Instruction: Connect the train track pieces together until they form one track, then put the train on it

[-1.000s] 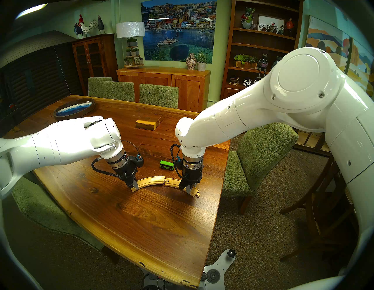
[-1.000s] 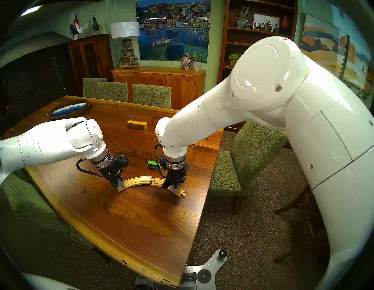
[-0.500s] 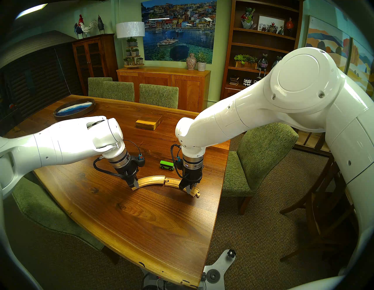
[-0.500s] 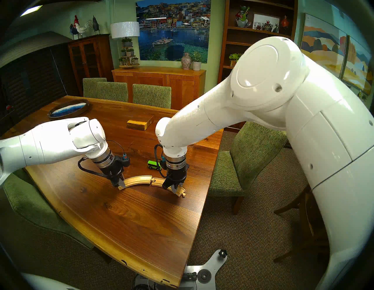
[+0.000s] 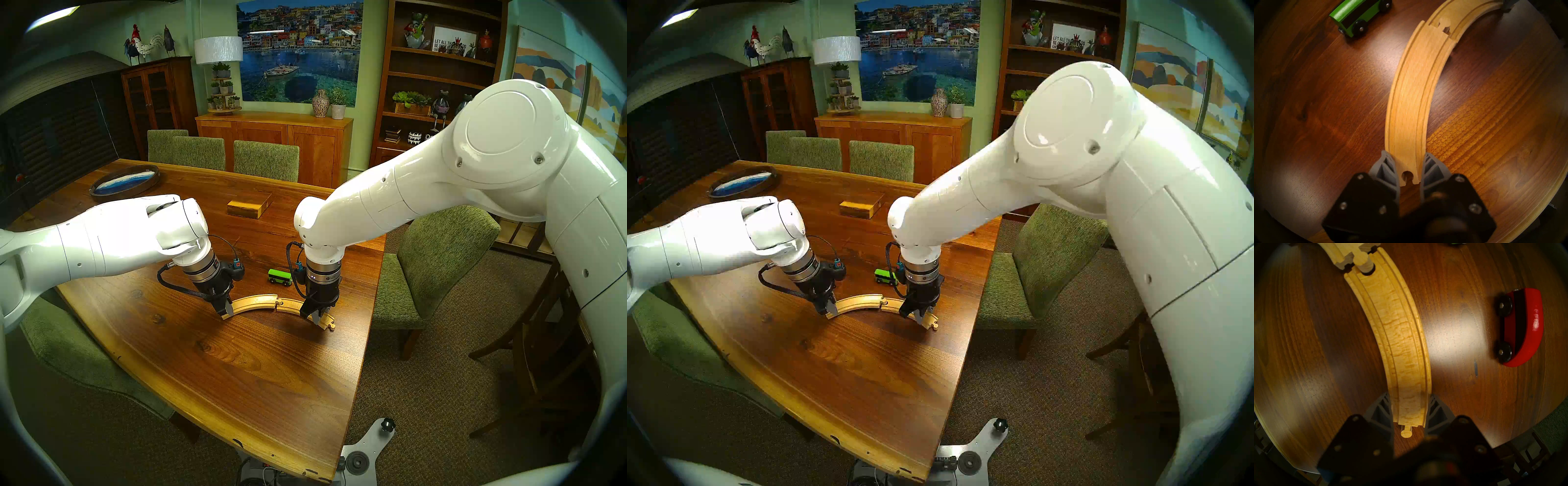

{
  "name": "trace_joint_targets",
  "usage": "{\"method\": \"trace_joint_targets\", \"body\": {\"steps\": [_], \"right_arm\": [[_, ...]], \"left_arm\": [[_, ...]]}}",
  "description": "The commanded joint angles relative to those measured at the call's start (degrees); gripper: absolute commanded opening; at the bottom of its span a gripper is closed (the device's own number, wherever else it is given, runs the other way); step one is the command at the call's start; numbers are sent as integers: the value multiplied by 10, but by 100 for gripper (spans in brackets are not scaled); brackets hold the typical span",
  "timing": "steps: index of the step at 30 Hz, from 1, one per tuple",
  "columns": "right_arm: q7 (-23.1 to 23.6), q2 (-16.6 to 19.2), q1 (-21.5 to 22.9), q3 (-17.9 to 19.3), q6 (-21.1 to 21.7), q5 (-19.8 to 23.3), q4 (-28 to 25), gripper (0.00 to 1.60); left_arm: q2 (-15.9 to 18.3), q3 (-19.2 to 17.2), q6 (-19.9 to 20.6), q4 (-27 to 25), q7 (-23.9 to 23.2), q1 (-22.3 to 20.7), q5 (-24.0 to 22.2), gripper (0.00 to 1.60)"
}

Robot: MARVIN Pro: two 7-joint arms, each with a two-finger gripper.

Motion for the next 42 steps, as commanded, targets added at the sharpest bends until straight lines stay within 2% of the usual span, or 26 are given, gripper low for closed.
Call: {"method": "trace_joint_targets", "body": {"steps": [1, 13, 16, 23, 42], "right_arm": [[0, 2, 9, 4, 0, 1, 4, 0], [0, 3, 9, 4, 0, 1, 4, 0], [0, 3, 9, 4, 0, 1, 4, 0], [0, 3, 9, 4, 0, 1, 4, 0], [-1, 3, 9, 5, 0, 0, 4, 0]], "left_arm": [[-1, -4, 0, -3, -16, -7, -8, 0], [-2, 0, -2, 3, -25, -8, -1, 0], [1, 4, -8, 0, -26, -9, 5, 12], [4, 7, -14, -4, -23, -6, 13, 0], [5, 12, -29, 1, -20, 0, 26, 0]]}}
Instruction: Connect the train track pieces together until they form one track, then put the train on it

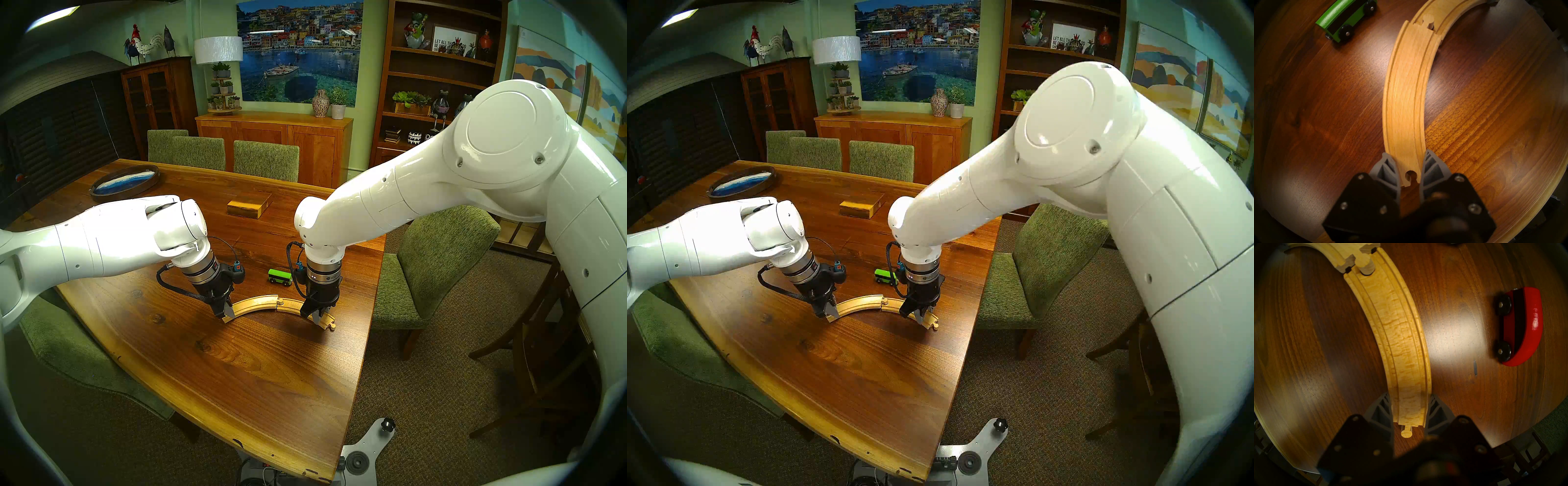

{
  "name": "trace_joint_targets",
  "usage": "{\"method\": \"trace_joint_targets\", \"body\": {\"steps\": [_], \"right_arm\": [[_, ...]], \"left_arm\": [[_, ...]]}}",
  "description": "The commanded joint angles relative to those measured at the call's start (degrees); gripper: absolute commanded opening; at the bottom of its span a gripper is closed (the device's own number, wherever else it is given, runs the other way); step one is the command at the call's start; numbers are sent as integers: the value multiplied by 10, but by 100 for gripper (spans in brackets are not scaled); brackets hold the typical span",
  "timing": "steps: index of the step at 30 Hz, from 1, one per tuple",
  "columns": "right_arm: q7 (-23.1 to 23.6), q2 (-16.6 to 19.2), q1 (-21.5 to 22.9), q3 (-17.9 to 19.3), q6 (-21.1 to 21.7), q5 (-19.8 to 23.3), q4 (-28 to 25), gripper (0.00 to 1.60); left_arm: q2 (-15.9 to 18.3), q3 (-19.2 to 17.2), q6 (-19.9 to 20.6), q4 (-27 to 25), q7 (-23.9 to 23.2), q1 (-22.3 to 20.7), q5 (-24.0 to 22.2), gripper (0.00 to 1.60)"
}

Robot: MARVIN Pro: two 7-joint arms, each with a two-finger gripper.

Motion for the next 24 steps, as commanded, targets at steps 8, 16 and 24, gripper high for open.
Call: {"method": "trace_joint_targets", "body": {"steps": [8, 16, 24], "right_arm": [[0, 2, 9, 4, 0, 1, 4, 0], [0, 2, 9, 5, 0, 1, 4, 0], [0, 2, 9, 5, 0, 0, 4, 0]], "left_arm": [[3, 5, -6, 7, 0, 2, 8, 0], [0, 7, -4, 14, -11, 1, 5, 78], [3, -2, -6, 14, -22, -1, -9, 160]]}}
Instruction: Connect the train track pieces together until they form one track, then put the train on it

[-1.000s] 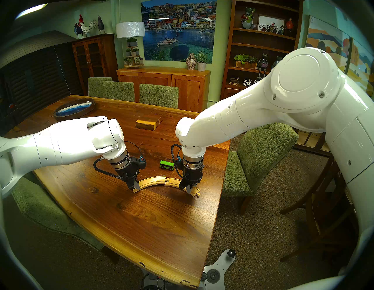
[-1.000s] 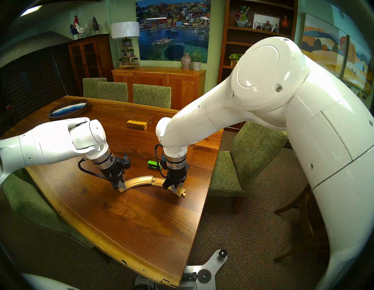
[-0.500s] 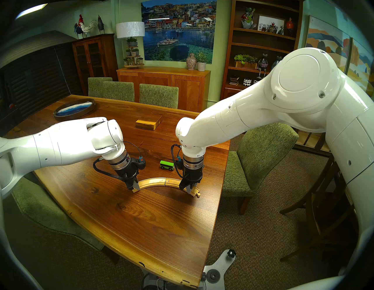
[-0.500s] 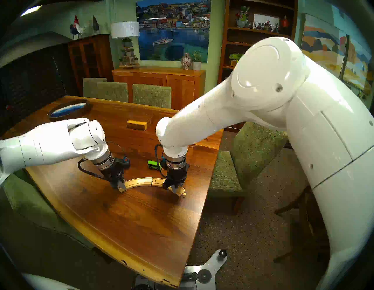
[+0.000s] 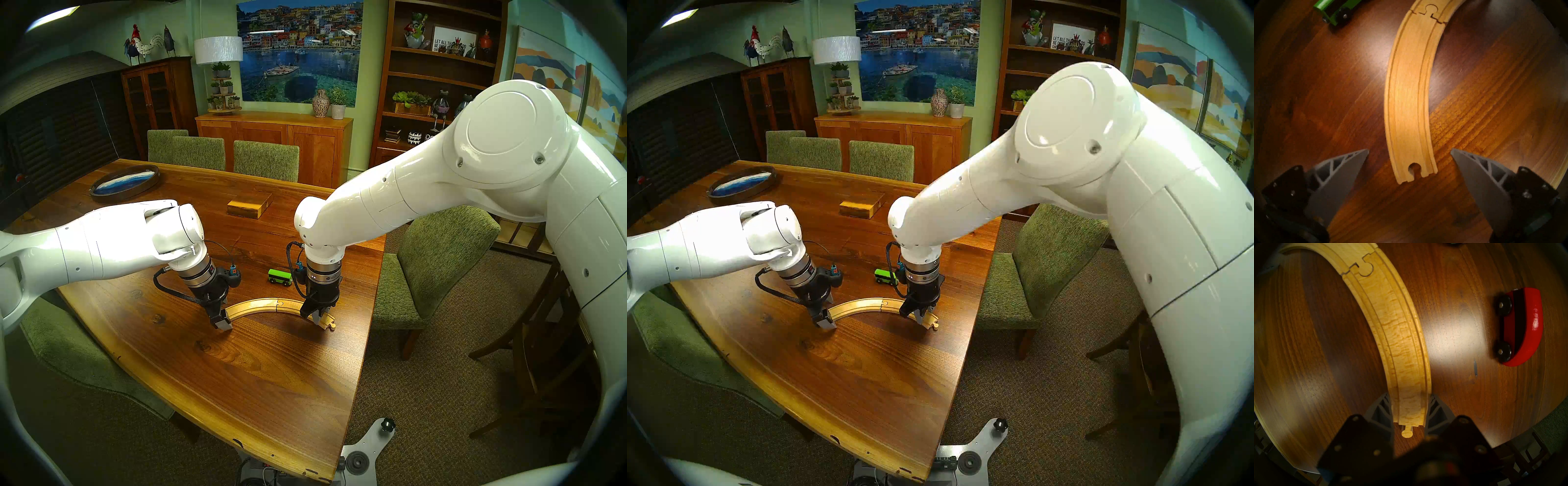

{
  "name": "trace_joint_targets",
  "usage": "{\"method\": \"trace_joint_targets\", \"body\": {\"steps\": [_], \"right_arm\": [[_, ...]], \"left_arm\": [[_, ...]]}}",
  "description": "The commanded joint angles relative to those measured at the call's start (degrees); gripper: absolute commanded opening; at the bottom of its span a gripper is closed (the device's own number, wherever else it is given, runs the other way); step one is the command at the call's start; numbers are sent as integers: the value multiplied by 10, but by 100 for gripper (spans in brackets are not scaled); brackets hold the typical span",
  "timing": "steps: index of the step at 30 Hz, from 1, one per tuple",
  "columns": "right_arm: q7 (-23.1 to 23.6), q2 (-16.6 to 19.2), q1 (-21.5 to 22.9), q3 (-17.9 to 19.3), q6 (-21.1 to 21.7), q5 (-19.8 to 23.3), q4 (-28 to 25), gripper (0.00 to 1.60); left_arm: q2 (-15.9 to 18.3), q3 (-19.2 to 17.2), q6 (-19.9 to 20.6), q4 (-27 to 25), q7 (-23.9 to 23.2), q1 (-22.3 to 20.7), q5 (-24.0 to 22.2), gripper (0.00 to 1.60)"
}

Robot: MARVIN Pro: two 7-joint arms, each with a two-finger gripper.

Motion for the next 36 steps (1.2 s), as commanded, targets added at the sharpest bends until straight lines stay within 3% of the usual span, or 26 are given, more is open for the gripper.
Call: {"method": "trace_joint_targets", "body": {"steps": [1, 13, 19, 31, 33, 34, 36], "right_arm": [[0, 2, 9, 4, 0, 1, 4, 0], [0, 2, 9, 4, 0, 0, 4, 0], [0, 2, 9, 4, 0, 0, 4, 0], [1, 4, 14, 7, 0, 1, -1, 0], [0, 7, 19, 8, -2, 2, -7, 66], [-1, 8, 21, 9, -3, 2, -10, 77], [-2, 10, 25, 9, -3, 1, -14, 160]], "left_arm": [[6, -12, 1, -3, -15, -8, -17, 160], [42, -36, -9, -23, -38, -34, -34, 160], [45, -38, 1, -25, -15, -32, -23, 160], [43, -30, -3, -25, -25, -36, 0, 160], [43, -31, -2, -25, -25, -35, 1, 160], [43, -31, -2, -25, -25, -35, 1, 160], [43, -32, -2, -25, -26, -35, 2, 160]]}}
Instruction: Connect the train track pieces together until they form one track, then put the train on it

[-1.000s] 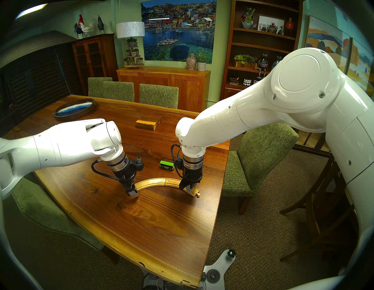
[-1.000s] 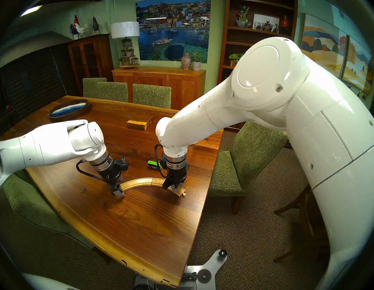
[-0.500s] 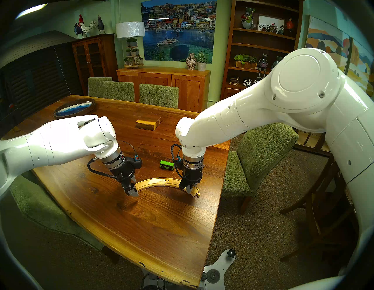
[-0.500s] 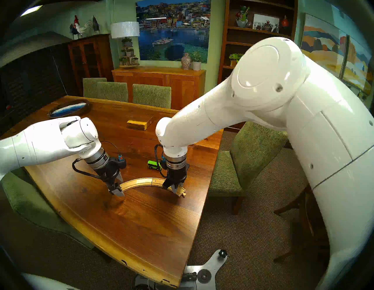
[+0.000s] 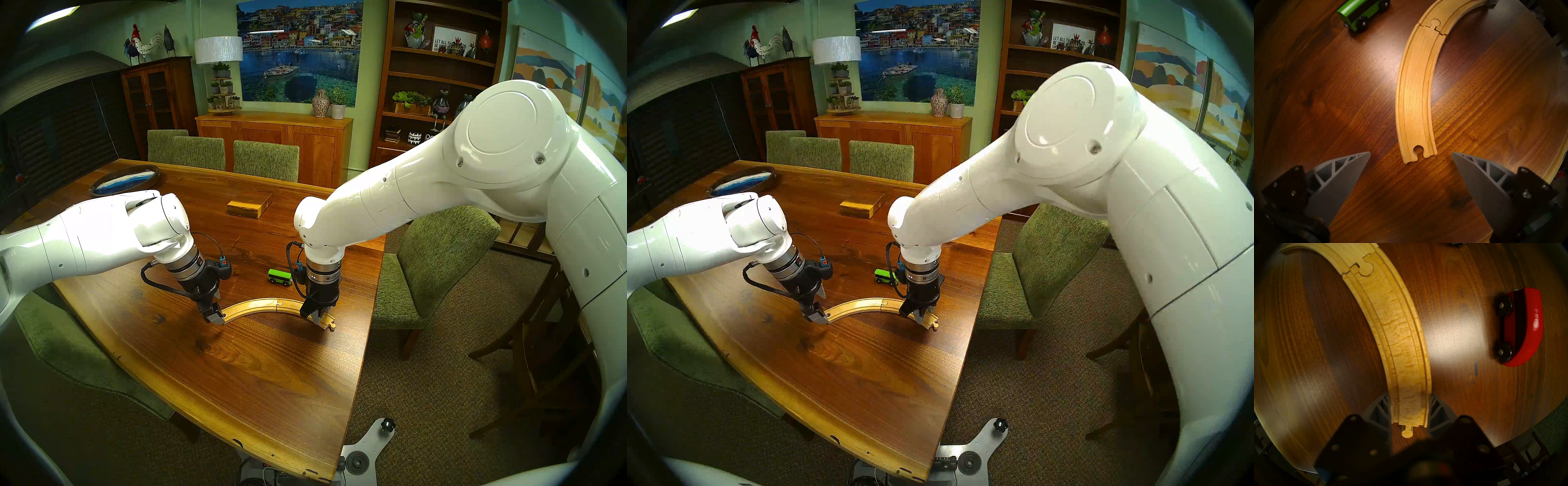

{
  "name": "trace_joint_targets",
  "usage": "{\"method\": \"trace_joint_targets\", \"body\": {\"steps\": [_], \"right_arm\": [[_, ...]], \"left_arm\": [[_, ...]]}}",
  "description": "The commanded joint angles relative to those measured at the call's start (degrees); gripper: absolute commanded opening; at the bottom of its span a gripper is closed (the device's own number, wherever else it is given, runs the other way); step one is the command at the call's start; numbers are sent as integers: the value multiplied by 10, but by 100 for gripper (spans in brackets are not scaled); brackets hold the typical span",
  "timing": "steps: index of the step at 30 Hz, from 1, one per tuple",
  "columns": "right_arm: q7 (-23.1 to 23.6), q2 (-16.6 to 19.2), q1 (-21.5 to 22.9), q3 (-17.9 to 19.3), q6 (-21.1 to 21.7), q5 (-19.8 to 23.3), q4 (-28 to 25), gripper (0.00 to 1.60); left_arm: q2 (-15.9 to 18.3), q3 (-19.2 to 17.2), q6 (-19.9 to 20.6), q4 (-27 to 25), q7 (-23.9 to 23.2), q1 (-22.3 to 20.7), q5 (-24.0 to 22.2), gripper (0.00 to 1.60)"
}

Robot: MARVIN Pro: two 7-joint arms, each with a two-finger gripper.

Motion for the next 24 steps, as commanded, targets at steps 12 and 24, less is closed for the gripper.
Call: {"method": "trace_joint_targets", "body": {"steps": [12, 24], "right_arm": [[-10, 27, 61, 11, -9, 1, -49, 160], [-13, 62, 115, 14, -9, -17, -83, 160]], "left_arm": [[-2, -17, 2, 0, -8, -18, 4, 160], [-3, -17, 2, 1, -10, -17, 6, 160]]}}
